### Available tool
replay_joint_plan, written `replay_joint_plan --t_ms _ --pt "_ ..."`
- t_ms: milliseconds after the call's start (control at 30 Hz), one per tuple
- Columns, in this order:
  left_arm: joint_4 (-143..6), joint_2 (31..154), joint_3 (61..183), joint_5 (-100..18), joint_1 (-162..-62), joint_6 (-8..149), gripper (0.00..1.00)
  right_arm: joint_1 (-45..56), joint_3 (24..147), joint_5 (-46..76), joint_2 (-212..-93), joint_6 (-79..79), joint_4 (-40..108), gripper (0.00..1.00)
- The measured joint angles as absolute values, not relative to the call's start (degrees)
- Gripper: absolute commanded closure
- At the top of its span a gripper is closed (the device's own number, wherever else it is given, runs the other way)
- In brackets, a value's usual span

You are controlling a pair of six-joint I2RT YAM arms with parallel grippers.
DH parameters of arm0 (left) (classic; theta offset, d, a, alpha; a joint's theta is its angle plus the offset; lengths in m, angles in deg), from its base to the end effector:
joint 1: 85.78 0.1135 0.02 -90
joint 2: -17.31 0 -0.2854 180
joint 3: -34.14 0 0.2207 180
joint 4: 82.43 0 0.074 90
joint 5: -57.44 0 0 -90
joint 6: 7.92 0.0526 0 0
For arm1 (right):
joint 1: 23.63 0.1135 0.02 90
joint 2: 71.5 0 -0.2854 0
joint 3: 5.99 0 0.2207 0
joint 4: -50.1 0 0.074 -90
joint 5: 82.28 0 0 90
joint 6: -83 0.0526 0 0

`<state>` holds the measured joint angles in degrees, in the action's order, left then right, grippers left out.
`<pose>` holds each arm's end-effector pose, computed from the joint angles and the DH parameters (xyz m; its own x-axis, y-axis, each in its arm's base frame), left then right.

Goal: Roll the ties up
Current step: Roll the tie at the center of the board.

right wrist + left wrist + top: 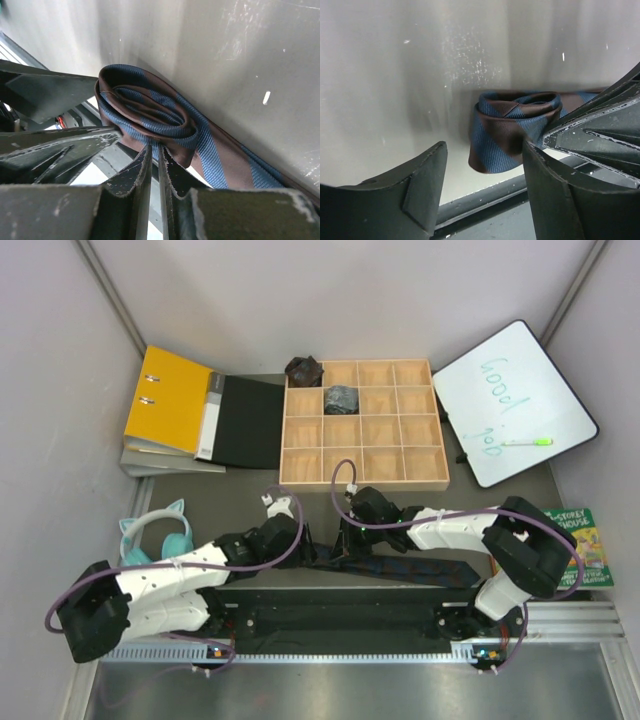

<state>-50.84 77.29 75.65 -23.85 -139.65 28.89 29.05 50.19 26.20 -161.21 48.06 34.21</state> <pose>0.1052 -0.1305 0.1941 -0.8642 -0.1584 -0.4776 0.0821 0.8920 -0.4444 0.1584 0.2353 0.1829 -0.9845 -0.0090 -0.1752 -0.1261 0.7305 0.6711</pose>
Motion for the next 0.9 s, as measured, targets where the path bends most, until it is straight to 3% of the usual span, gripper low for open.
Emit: replay_joint_plan --t_ms 333,600,900 --pt "-58.64 79.94 72.98 -26.21 -139.54 29.63 0.54 28.64 49.9 26.83 -161.58 48.06 34.8 0.89" --pt "-61.7 83.59 73.72 -28.22 -139.28 30.85 0.87 28.55 49.9 27.07 -161.69 48.06 34.78 0.89" --pt "-48.76 88.18 84.22 -27.26 -139.47 33.0 0.97 28.2 51.1 27.1 -161.67 47.3 32.72 0.89"
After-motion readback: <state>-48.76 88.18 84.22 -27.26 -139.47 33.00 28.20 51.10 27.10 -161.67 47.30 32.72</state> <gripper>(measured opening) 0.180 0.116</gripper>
